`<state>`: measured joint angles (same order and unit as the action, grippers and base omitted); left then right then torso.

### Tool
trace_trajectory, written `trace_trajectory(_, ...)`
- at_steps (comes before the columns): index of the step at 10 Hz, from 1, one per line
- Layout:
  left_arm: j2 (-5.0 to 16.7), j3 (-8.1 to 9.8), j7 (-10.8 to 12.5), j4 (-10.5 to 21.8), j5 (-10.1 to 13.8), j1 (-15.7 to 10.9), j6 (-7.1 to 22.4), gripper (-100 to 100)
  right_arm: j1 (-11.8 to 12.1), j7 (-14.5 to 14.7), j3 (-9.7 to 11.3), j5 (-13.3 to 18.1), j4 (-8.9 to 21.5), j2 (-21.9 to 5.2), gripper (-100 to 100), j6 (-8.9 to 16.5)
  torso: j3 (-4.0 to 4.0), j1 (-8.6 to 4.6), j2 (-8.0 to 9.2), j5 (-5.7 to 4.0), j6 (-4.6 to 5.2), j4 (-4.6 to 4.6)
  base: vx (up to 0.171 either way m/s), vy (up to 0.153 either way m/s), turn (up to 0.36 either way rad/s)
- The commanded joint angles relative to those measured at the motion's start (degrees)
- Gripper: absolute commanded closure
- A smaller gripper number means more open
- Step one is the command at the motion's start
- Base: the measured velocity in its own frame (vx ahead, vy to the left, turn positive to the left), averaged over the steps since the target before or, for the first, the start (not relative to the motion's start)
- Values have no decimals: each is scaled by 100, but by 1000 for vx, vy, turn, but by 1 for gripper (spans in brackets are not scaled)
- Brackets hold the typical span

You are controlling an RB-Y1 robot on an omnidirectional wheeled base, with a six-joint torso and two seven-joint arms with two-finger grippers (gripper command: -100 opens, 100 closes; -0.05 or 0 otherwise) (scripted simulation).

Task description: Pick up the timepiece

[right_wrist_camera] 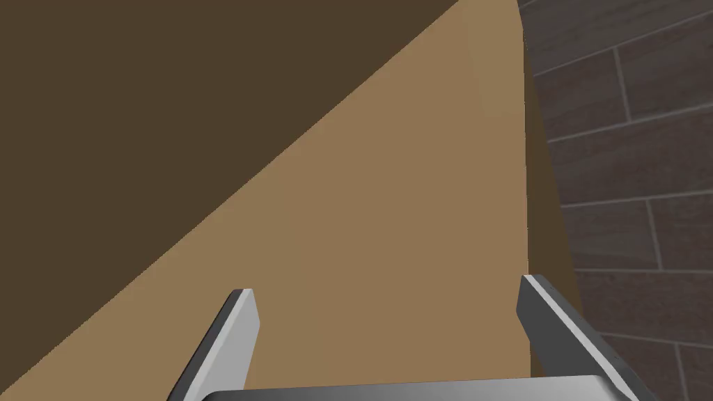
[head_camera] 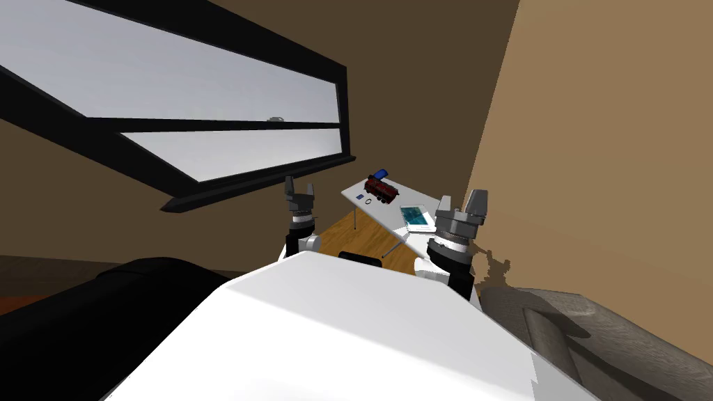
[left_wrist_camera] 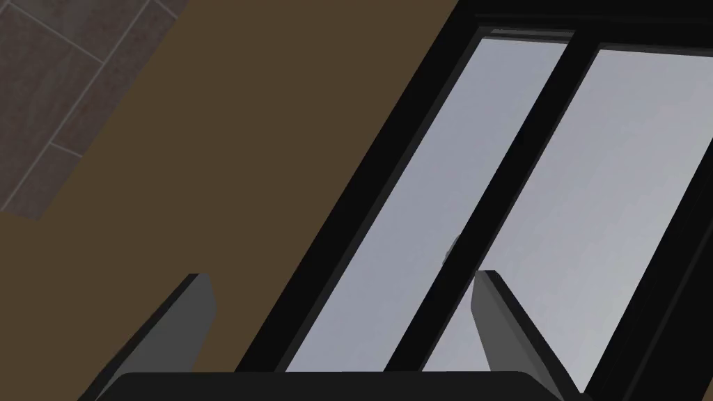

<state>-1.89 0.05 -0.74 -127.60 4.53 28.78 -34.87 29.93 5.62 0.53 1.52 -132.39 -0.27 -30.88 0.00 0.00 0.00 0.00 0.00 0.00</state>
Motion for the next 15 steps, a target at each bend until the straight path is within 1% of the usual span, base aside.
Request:
trace_trajectory(1, 0, 0, 0, 0, 0, 0, 0, 0, 171, 76, -29, 169, -32, -220, -100, 94, 0, 0, 0, 0, 0, 0, 20, 31, 47)
trace_trajectory(3, 0, -1, 0, 0, 0, 0, 0, 0, 424, 190, -71, 419, -76, -423, -100, 231, -4, 20, -7, 4, -1, -2, 34, 67, 73)
trace_trajectory(6, -1, -1, 0, 0, 0, 0, 0, 0, 943, 442, -167, 946, -168, -720, -100, 521, -11, 30, -19, 7, 0, -4, 57, 85, 91)
trace_trajectory(7, -1, -1, 0, 0, 0, 0, 0, 0, 977, 442, -167, 971, -168, -720, -100, 521, -13, 35, -22, 8, -1, -5, 42, 58, 31)
trace_trajectory(8, 0, 0, 0, 0, 0, 0, 0, 0, 1191, 544, -206, 1196, -203, -818, -100, 635, -10, 25, -16, 6, 0, -4, 32, 53, 74)
trace_trajectory(9, 0, -1, 0, 0, 0, 0, 0, 0, 1200, 544, -206, 1196, -203, -818, -100, 635, -7, 22, -12, 5, -1, -3, 29, 36, 45)
trace_trajectory(11, 0, 0, 0, 0, 0, 0, 0, 0, 1593, 774, -295, 1627, -275, -1021, -100, 879, -7, 19, -12, 4, -1, -3, 55, 70, 116)
trace_trajectory(12, -1, -1, 0, 0, 0, 0, 0, 0, 1692, 774, -295, 1696, -275, -1021, -100, 879, -11, 33, -20, 7, -1, -4, 59, 71, 49)
trace_trajectory(13, -1, 0, 0, 0, 0, 1, 0, 0, 1871, 899, -344, 1921, -310, -1130, -100, 1006, -12, 27, -20, 7, 0, -5, 60, 72, 115)
trace_trajectory(14, -1, -1, 0, 0, 0, 0, 0, 0, 1958, 899, -344, 1968, -310, -1130, -100, 1006, -12, 28, -20, 7, -1, -4, 51, 56, 53)
trace_trajectory(15, 0, 0, 0, 0, 0, 1, 0, 0, 2173, 1030, -396, 2199, -343, -1243, -100, 1135, -10, 23, -17, 6, 0, -4, 56, 67, 110)
